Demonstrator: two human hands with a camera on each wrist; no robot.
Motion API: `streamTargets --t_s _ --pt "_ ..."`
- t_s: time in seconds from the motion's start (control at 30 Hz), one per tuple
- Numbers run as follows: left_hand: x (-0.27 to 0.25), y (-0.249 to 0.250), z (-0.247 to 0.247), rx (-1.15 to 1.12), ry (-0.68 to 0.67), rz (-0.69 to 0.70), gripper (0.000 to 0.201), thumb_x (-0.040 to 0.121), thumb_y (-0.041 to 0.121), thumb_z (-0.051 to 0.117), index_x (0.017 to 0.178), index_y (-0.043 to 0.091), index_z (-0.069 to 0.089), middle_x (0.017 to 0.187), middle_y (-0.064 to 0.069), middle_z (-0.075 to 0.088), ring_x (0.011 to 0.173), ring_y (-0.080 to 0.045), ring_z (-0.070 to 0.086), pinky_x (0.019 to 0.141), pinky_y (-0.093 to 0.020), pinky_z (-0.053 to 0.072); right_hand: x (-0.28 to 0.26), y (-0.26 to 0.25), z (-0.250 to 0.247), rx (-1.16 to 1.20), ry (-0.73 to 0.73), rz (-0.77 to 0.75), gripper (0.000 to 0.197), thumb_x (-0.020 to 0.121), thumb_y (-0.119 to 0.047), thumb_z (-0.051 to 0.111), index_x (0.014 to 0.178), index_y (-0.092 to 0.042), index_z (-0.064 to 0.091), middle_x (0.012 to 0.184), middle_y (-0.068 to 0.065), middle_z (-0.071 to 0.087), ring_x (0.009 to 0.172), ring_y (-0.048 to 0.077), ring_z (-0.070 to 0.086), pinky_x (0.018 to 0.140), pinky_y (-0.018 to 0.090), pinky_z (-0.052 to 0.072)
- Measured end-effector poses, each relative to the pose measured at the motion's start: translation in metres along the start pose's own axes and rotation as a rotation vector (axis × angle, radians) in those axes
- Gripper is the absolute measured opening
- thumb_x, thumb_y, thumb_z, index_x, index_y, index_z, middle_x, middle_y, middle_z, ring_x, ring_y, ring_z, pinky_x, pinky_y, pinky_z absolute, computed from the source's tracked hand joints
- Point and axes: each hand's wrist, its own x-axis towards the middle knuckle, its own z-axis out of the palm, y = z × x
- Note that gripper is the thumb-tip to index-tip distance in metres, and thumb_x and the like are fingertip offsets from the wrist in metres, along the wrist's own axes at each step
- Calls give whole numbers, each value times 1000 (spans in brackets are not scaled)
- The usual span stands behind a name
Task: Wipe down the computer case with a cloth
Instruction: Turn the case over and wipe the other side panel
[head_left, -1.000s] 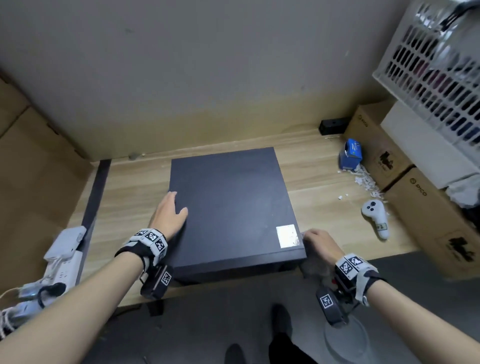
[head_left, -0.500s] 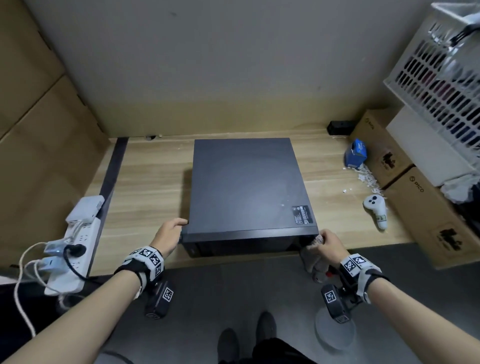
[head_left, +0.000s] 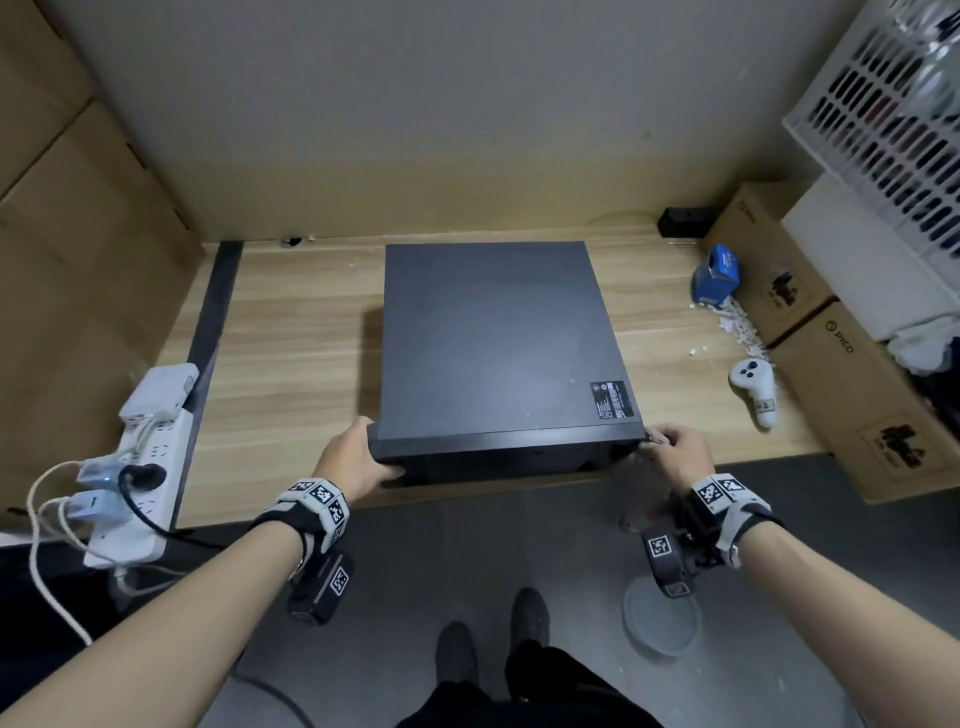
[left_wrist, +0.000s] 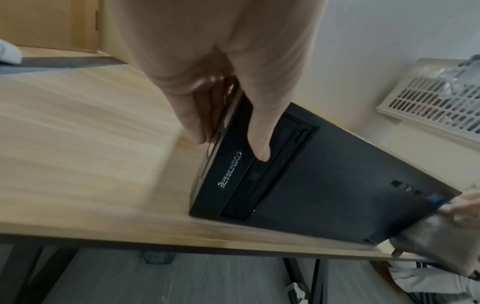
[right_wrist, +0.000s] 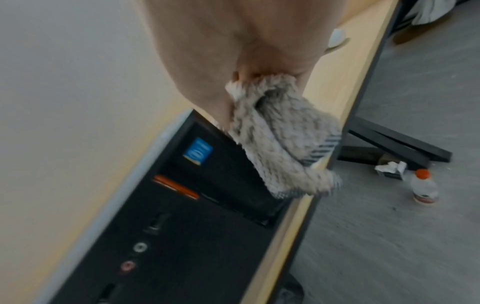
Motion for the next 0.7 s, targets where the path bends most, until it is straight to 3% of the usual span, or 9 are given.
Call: streamTargets --t_s 0.1,0.17,0.23,0.3,0.43,0.63,0.7 --pt "2 2 -2 35 -10 15 66 62 28 89 114 12 52 111 -8 68 104 -28 62 83 -34 47 -15 -27 -11 98 140 -71 13 80 3 64 85 -7 71 75 9 67 71 19 59 56 13 46" --pt "2 2 -2 14 -16 16 66 62 29 89 114 12 52 112 -8 68 104 -27 62 85 -35 48 -25 -42 -11 136 195 -124 13 78 -3 65 85 -11 72 75 8 69 71 19 60 63 22 50" --pt "1 1 -4 -14 -27 10 64 62 30 88 112 13 52 109 -5 67 101 -26 62 84 -35 48 -37 -52 -4 64 143 -206 14 76 -10 68 84 -19 74 79 4 71 74 20 64 71 31 52" --pt "0 2 -6 -28 -45 11 63 63 32 88 111 14 52 107 -4 66 98 -24 61 83 -34 48 -52 -55 9 -156 64 -366 12 79 -17 73 88 -23 78 86 -2 69 78 16 62 74 31 51" --pt "-2 0 -8 -46 -73 3 60 66 30 85 112 15 51 107 -3 65 98 -23 61 85 -34 49 -75 -62 43 -364 14 -690 13 86 -24 74 94 -14 79 93 0 64 85 20 61 72 35 52" --pt "-12 -5 -8 -90 -57 20 57 71 20 79 121 15 51 110 0 65 102 -22 61 87 -32 49 -103 -112 116 -529 -68 -877 20 95 -32 56 89 -18 69 102 -7 55 82 17 56 56 31 48" --pt "-16 -10 -9 -122 -66 13 61 71 21 79 125 17 51 115 3 63 106 -18 60 93 -31 48 -115 -131 142 -554 -111 -923 24 98 -33 51 91 -17 68 104 -6 54 84 17 55 55 31 48"
